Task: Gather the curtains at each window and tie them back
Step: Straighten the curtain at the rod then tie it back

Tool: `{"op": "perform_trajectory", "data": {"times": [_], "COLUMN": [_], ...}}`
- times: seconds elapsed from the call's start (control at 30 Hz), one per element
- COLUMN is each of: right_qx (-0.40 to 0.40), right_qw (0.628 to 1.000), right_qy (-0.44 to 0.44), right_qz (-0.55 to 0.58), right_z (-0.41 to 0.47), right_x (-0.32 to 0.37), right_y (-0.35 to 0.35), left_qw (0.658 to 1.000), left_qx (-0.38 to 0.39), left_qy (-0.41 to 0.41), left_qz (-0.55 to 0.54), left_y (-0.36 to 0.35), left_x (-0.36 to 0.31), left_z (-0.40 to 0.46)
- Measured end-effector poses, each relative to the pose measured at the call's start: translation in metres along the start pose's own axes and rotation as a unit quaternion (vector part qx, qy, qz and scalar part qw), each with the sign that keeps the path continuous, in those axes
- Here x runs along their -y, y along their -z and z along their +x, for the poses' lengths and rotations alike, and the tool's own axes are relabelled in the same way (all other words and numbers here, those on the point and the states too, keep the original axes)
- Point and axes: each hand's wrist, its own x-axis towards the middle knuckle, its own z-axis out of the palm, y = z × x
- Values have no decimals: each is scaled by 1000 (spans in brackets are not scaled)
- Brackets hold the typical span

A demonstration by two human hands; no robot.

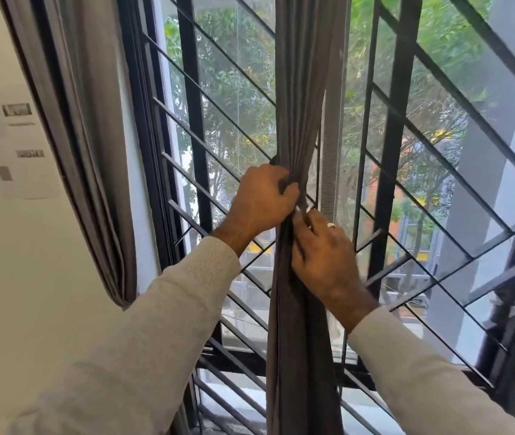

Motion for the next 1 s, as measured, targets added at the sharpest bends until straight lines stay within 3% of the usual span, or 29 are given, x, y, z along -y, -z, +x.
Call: {"op": "perform_trajectory", "data": {"times": [0.1,0.2,0.27,0.37,0.43,0.53,0.7,0.8,0.9,1.0], "right_qx": [29,38,-20,-86,-23,38,-52,-114,-67,-6], "right_qw": [999,986,962,921,883,831,895,943,978,988], "right_qy": [25,25,-47,-225,-318,-375,-327,-198,-63,-19], "right_qz": [23,159,269,305,345,409,299,243,186,156], "right_z": [-4,3,10,22,29,33,28,20,12,6], "right_x": [-9,-23,-32,-41,-46,-51,-51,-44,-27,-20], "right_y": [-2,0,0,-6,-15,-22,-8,-2,-3,-5], "left_qw": [998,995,979,948,934,917,923,955,977,982], "left_qx": [16,40,53,70,67,51,37,-6,-20,-9], "left_qy": [4,25,78,146,182,236,235,199,161,140], "left_qz": [-68,-89,-180,-273,-300,-318,-301,-222,-138,-129], "left_y": [-1,-2,0,5,6,6,6,5,1,-8], "left_x": [7,16,20,18,15,11,10,9,4,-4], "left_z": [-2,-1,0,2,4,7,0,-4,-6,-6]}}
